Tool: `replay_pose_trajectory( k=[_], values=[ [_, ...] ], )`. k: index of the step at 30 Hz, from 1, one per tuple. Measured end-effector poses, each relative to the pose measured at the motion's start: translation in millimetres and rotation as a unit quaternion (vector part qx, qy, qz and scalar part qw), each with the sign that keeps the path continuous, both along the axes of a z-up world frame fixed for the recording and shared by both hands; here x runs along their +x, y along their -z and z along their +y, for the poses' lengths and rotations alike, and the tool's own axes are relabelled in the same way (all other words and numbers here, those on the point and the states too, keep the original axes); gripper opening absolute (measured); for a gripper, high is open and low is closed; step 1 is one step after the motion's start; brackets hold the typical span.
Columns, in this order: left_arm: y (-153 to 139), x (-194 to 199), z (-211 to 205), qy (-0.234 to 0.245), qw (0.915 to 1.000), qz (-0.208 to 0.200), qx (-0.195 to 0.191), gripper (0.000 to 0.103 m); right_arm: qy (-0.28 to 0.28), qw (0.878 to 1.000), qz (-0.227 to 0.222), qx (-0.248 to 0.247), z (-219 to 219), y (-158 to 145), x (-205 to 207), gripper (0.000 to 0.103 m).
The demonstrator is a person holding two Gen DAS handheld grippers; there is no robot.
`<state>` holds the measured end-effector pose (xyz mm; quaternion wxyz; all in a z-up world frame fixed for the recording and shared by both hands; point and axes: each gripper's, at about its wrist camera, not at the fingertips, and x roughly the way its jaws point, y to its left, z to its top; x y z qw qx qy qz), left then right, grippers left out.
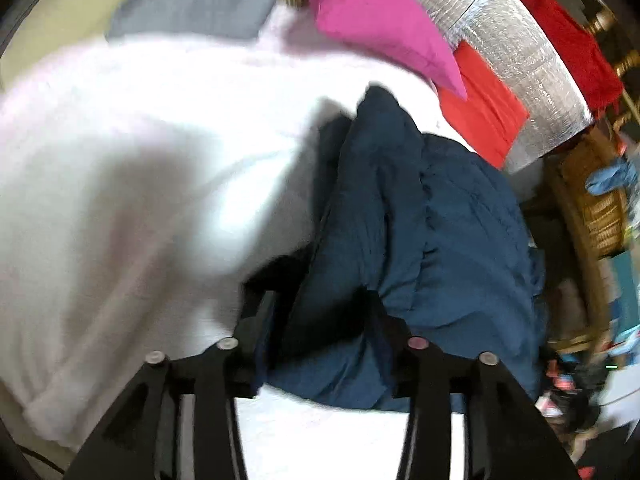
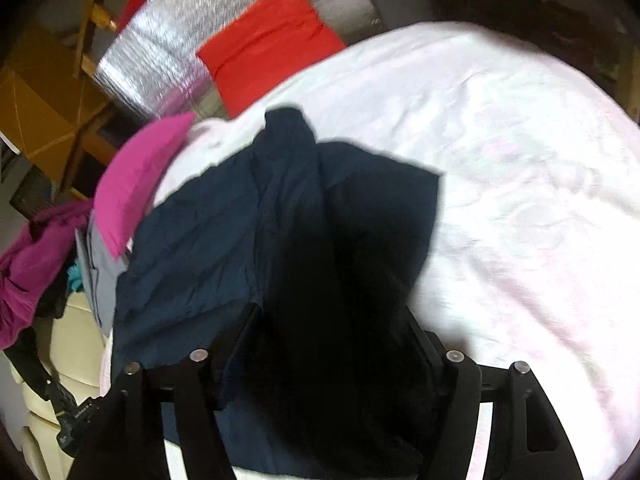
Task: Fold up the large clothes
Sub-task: 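Release the jacket and press the folded bundle flat with both tools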
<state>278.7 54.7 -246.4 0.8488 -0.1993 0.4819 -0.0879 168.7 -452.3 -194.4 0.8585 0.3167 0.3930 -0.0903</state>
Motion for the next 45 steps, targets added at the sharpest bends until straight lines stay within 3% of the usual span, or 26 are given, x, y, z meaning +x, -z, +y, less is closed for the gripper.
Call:
replay_pose_trajectory(
  k=[4, 5, 7, 10, 13, 15, 17, 19, 24, 28, 32, 45],
  values=[
    [-25, -36, -5, -0.02, 0.9927, -0.065, 0.1, 0.056, 0.003, 0.998, -0.058, -0.025, 1, -28, -48, 0.07],
    [-31, -41, -13, -0.016, 0.9899, -0.076, 0.119, 0.058, -0.01, 0.997, -0.071, -0.034, 10, -35, -46, 0.063],
    [-37, -48, -26, -0.002, 0.9851, -0.086, 0.149, 0.064, -0.044, 0.995, -0.081, -0.041, 28, -40, -54, 0.051],
    [-39, -51, -39, 0.023, 0.9819, -0.075, 0.172, 0.064, -0.079, 0.993, -0.084, -0.035, 51, -36, -52, 0.05],
    [-34, -50, -44, 0.026, 0.9789, -0.054, 0.195, 0.065, -0.091, 0.994, -0.066, -0.013, 65, -17, -37, 0.05],
    [-31, -46, -46, 0.027, 0.9759, -0.047, 0.212, 0.068, -0.082, 0.996, -0.023, -0.014, 74, 7, -13, 0.05],
    [-15, -36, -52, 0.031, 0.9687, -0.024, 0.245, 0.073, -0.06, 0.997, 0.04, -0.025, 72, 38, 4, 0.035],
    [6, -34, -51, 0.04, 0.9614, 0.002, 0.272, 0.074, -0.049, 0.998, 0.036, -0.025, 71, 44, 9, 0.034],
    [24, -34, -44, 0.022, 0.9606, 0.007, 0.277, 0.094, -0.055, 0.997, 0.041, -0.032, 75, 44, 17, 0.034],
    [29, -37, -32, 0.021, 0.9683, 0.004, 0.249, 0.096, -0.053, 0.998, 0.021, -0.007, 66, 48, 13, 0.034],
    [29, -40, -26, 0.023, 0.971, -0.009, 0.238, 0.096, -0.053, 0.998, 0.023, -0.017, 71, 47, 11, 0.034],
    [22, -53, -43, 0.045, 0.9547, -0.059, 0.288, 0.096, -0.049, 0.999, 0.019, -0.011, 68, 49, -5, 0.035]
  ],
)
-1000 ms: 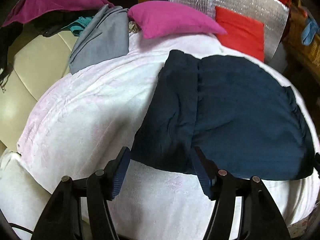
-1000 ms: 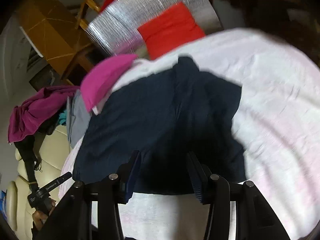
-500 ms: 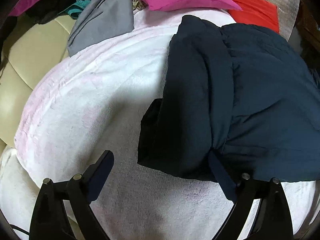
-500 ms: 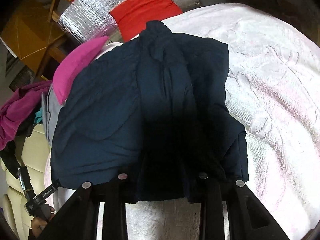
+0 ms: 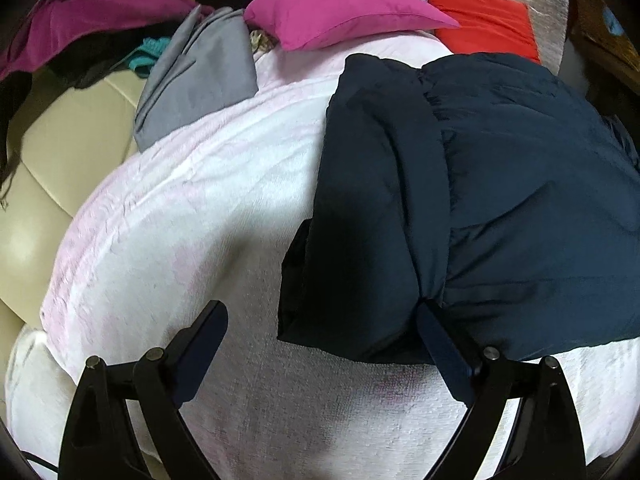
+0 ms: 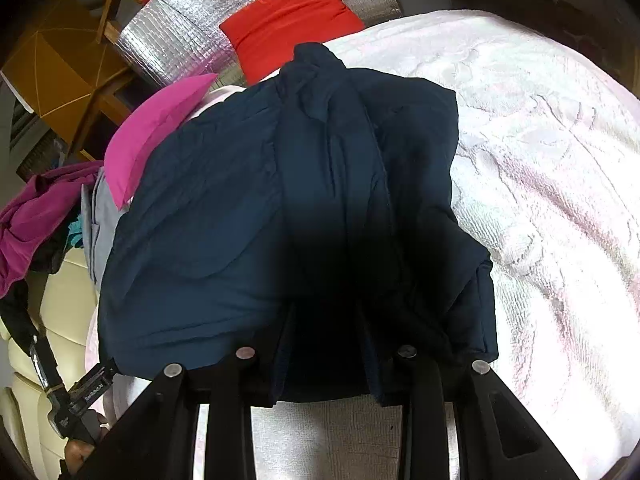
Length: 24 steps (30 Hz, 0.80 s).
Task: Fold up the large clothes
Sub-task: 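Release the jacket and press the folded bundle flat with both tools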
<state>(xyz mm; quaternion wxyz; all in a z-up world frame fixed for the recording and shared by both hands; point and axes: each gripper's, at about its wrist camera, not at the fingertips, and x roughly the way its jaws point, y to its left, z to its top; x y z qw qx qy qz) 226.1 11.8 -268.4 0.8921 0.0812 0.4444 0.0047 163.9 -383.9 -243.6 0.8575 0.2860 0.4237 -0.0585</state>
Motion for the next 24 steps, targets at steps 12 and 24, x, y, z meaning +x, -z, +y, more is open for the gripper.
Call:
replay_pose_trajectory(
  k=[12, 24],
  values=[
    [-29, -12, -7, 0.024, 0.9978, -0.054, -0.029, 0.095, -0.044, 0.997, -0.064, -0.028, 27, -57, -14, 0.055],
    [-32, -10, -33, 0.063, 0.9952, -0.062, -0.041, 0.095, -0.084, 0.995, 0.008, -0.062, 73, -12, 34, 0.053]
  ],
)
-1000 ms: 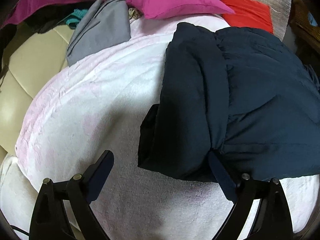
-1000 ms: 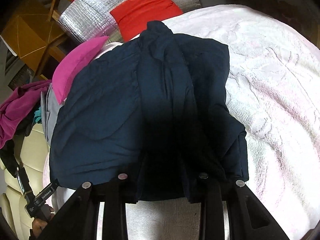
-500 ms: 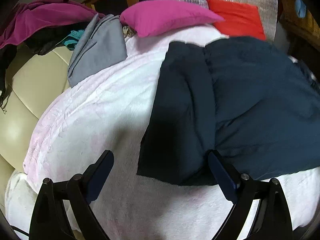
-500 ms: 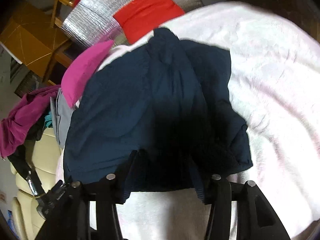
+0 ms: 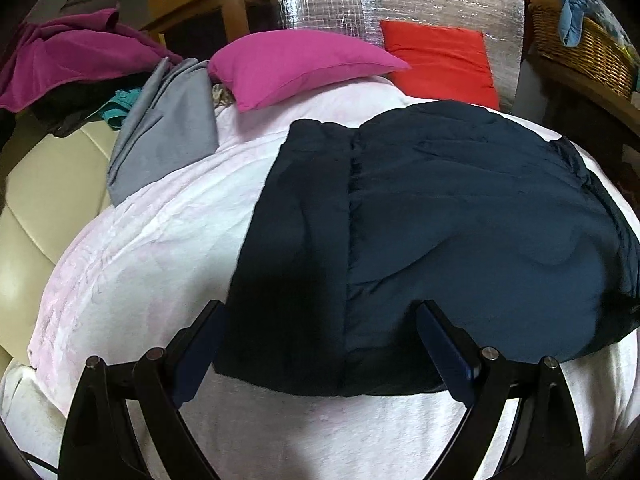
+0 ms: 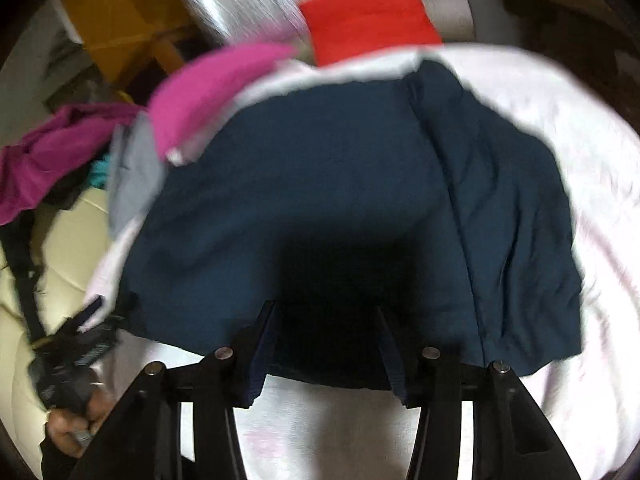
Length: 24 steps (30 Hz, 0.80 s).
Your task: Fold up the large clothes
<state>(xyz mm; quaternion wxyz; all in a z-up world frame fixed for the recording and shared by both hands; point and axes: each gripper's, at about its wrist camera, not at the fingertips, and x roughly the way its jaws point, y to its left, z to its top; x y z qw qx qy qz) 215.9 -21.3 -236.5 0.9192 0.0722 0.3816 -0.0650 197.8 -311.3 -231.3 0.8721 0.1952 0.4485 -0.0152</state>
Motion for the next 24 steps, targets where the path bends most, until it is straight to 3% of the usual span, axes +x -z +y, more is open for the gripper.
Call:
replay_pose_trajectory(
  k=[7, 14, 18, 22, 24],
  values=[
    [4, 7, -10, 0.003, 0.9999, 0.012, -0.001, 0.095, 0.003, 1.0, -0.012, -0.018, 13, 7, 4, 0.065],
    [25, 33, -15, -0.014, 0.997, 0.075, -0.003, 0.103, -0.003, 1.0, -0.008, -0.007, 14, 12, 9, 0.065],
    [13, 40, -8, -0.014, 0.996, 0.085, -0.024, 0.103, -0.027, 0.999, -0.002, 0.028, -1, -8, 10, 0.065],
    [-18, 53, -5, -0.024, 0.9981, 0.045, -0.034, 0.103, -0.041, 0.997, -0.061, 0.025, -23, -48, 26, 0.064],
    [-30, 72, -2, -0.043, 0.9972, 0.039, -0.048, 0.103, -0.029, 0.997, -0.068, 0.01, -35, -63, 44, 0.064]
  ],
)
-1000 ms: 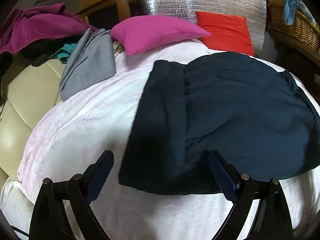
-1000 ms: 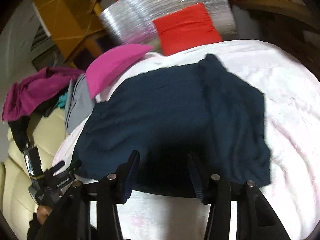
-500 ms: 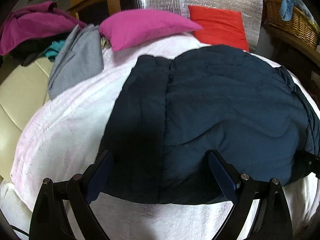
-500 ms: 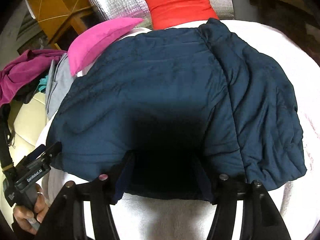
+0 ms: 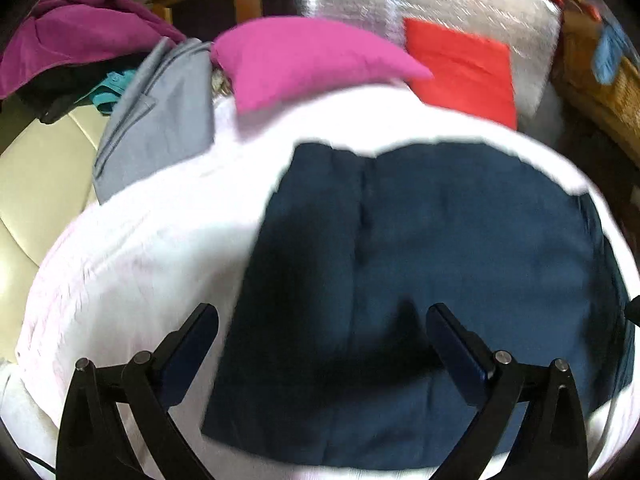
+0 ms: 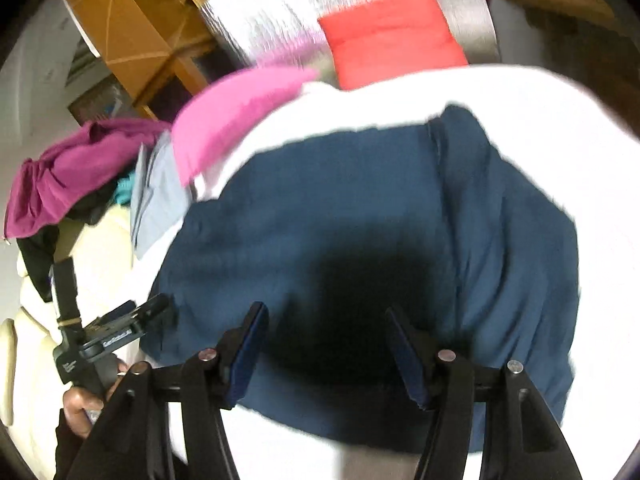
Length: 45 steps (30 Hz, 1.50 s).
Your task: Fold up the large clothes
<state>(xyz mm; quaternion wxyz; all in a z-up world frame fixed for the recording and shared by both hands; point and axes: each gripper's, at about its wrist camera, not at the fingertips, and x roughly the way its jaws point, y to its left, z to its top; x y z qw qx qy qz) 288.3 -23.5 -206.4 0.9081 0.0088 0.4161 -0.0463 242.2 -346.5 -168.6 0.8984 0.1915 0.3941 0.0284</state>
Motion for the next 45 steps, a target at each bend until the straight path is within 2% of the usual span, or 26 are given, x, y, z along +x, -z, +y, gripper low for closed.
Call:
replay_pose_trajectory(
  k=[2, 4, 6, 8, 9, 10, 13, 15, 16, 19, 21, 22, 23, 25, 27, 30, 32, 34, 37, 41, 45],
  values=[
    [1, 19, 2, -0.026, 0.9996, 0.008, -0.006, 0.103, 0.013, 1.0, 0.003, -0.005, -16, -5, 26, 0.062],
    [10, 37, 5, -0.057, 0.9982, 0.017, 0.006, 0.103, 0.03, 0.999, 0.021, -0.002, -34, -1, 60, 0.059],
    [24, 49, 11, -0.08, 0.9961, 0.035, 0.014, 0.103, 0.048, 0.998, 0.047, 0.021, -56, 14, 92, 0.053],
    [34, 52, 18, -0.09, 0.9945, 0.052, -0.013, 0.103, 0.075, 0.994, 0.078, 0.034, -78, 36, 120, 0.049],
    [34, 54, 19, -0.092, 0.994, 0.055, -0.021, 0.103, 0.086, 0.991, 0.091, 0.043, -89, 48, 128, 0.044],
    [33, 57, 20, -0.092, 0.9941, 0.053, -0.022, 0.103, 0.1, 0.989, 0.1, 0.053, -98, 59, 135, 0.032],
    [32, 67, 23, -0.094, 0.994, 0.054, -0.016, 0.103, 0.128, 0.984, 0.097, 0.076, -112, 66, 142, 0.03],
    [35, 74, 31, -0.107, 0.9915, 0.065, -0.035, 0.103, 0.137, 0.984, 0.093, 0.062, -107, 56, 142, 0.033],
    [35, 78, 36, -0.113, 0.9902, 0.068, -0.045, 0.103, 0.134, 0.987, 0.081, 0.038, -97, 46, 140, 0.035],
    [32, 82, 43, -0.127, 0.9883, 0.063, -0.057, 0.103, 0.093, 0.994, 0.053, 0.006, -64, 23, 144, 0.035],
    [29, 81, 43, -0.128, 0.9888, 0.055, -0.053, 0.103, 0.056, 0.998, 0.033, -0.001, -34, 10, 147, 0.045],
    [26, 80, 43, -0.126, 0.9894, 0.051, -0.051, 0.103, 0.039, 0.999, 0.022, -0.006, -19, 5, 148, 0.061],
    [24, 79, 42, -0.123, 0.99, 0.047, -0.05, 0.103, 0.018, 1.0, 0.012, -0.013, -1, 1, 150, 0.07],
    [21, 75, 39, -0.118, 0.9914, 0.038, -0.042, 0.103, -0.022, 0.999, 0.014, -0.03, 35, 4, 158, 0.07],
    [19, 75, 37, -0.114, 0.9925, 0.033, -0.029, 0.103, -0.034, 0.998, 0.029, -0.051, 57, 14, 167, 0.068],
    [20, 79, 33, -0.103, 0.9939, 0.039, -0.006, 0.103, -0.022, 0.993, 0.073, -0.086, 70, 46, 190, 0.066],
    [23, 83, 32, -0.095, 0.9942, 0.049, 0.007, 0.103, -0.013, 0.993, 0.087, -0.075, 66, 55, 199, 0.066],
    [24, 84, 30, -0.09, 0.9942, 0.055, 0.019, 0.103, 0.003, 0.994, 0.097, -0.054, 61, 49, 198, 0.066],
    [20, 83, 28, -0.089, 0.9944, 0.05, 0.029, 0.103, -0.003, 0.995, 0.077, -0.06, 69, 30, 188, 0.066],
    [13, 81, 27, -0.076, 0.9958, 0.043, 0.026, 0.103, -0.003, 0.998, 0.012, -0.066, 76, -1, 140, 0.065],
    [4, 72, 22, -0.055, 0.9979, 0.015, 0.03, 0.103, 0.033, 0.994, -0.013, -0.099, 65, -5, 82, 0.062]
  ],
)
